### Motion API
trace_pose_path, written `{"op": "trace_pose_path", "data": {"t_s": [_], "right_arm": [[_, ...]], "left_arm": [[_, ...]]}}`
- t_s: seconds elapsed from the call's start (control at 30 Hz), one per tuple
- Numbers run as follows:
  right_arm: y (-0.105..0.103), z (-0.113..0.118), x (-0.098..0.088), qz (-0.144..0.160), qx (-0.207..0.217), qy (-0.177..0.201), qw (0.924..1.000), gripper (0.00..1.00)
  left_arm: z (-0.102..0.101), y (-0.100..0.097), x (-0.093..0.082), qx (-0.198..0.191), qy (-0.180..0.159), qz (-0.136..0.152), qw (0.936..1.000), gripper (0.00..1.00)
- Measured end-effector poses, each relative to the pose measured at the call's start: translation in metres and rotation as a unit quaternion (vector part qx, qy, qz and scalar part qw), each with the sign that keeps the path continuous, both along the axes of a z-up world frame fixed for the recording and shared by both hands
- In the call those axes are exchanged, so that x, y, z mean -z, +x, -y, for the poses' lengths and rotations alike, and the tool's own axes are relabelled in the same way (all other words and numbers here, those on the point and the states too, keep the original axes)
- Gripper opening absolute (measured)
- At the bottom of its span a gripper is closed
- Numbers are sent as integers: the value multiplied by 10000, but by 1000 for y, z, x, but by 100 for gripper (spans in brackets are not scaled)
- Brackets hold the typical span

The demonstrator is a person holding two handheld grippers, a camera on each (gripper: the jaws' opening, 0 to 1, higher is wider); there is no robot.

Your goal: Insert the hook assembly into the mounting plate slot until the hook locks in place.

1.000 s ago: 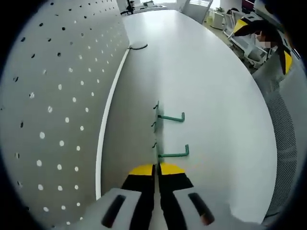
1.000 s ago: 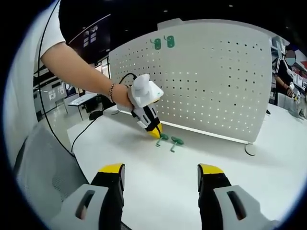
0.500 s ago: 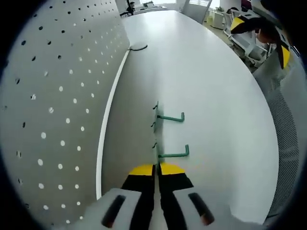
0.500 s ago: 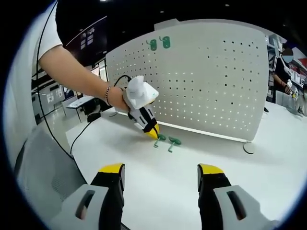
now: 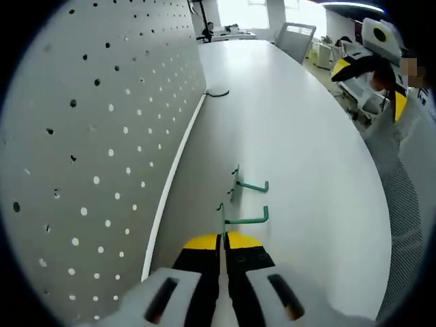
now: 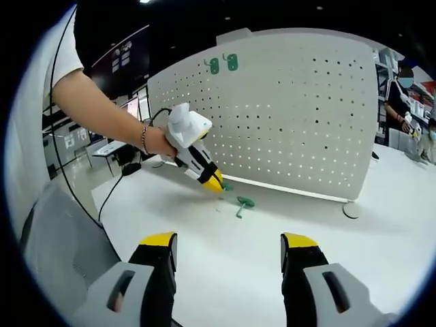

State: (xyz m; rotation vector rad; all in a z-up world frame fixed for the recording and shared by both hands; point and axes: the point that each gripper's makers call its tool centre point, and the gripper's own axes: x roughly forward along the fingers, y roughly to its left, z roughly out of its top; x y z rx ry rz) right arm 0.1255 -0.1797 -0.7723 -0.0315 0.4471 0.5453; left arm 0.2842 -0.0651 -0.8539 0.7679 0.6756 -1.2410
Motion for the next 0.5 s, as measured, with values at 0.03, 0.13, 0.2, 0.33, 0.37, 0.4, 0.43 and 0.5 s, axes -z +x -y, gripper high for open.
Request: {"op": "trace_pose_path", "data": {"t_s": [0.03, 0.13, 0.2, 0.33, 0.37, 0.4, 0.43, 0.5], "right_arm": [[0, 0, 0, -6, -4, -3, 10000, 59], [0, 0, 0, 5, 4, -3, 10000, 59], [0, 1, -1, 6, 9, -8, 10000, 59], [0, 1, -1, 17, 12, -3, 10000, 60], [0, 1, -1, 18, 13, -6, 10000, 60], [0, 1, -1, 23, 20, -17, 10000, 60], [1, 2, -1, 28, 26, -27, 10000, 60], [1, 1, -1, 32, 20, -11, 10000, 60]], "left_arm": [[0, 0, -3, -18, -70, 30, 10000, 1], [0, 1, -7, -124, -218, 38, 9997, 1], [-1, 0, -11, -153, -298, 48, 9994, 1], [-1, -3, -15, -178, -442, 73, 9988, 1], [0, -4, -16, -192, -502, 55, 9985, 1], [1, -6, -17, -217, -593, -31, 9980, 1], [1, -7, -18, -198, -596, 26, 9980, 1], [1, -8, -20, -183, -633, 93, 9978, 1]]}}
